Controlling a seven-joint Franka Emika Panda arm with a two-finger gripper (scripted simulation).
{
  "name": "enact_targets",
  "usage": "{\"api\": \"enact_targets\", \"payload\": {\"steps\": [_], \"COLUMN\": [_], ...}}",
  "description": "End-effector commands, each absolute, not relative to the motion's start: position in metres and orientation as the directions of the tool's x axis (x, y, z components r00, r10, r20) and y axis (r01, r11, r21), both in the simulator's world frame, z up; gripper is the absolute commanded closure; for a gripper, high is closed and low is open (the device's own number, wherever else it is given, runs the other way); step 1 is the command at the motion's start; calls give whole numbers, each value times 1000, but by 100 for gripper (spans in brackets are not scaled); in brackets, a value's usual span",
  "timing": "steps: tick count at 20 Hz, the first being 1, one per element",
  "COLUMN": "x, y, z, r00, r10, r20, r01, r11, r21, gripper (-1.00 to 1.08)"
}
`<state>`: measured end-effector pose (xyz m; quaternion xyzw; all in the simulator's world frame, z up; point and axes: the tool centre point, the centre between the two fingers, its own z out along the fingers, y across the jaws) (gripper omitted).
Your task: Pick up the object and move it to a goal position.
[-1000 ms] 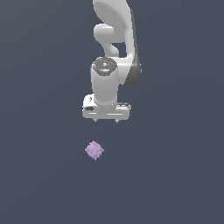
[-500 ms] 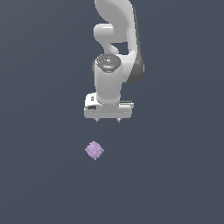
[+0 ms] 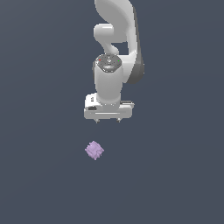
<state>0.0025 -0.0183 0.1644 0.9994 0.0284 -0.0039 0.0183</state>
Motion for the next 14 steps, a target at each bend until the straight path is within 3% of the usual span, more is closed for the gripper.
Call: {"api": "enact_targets", "payload": {"steps": [1,14], "x": [5,35], "y": [-20,-36], "z": [163,144], "r00": [997,953], "r10": [76,301], "r20": [-10,-18], "r01": [76,301], "r11": [-996,-953], "r21": [36,31], "gripper": [-92,-92]}}
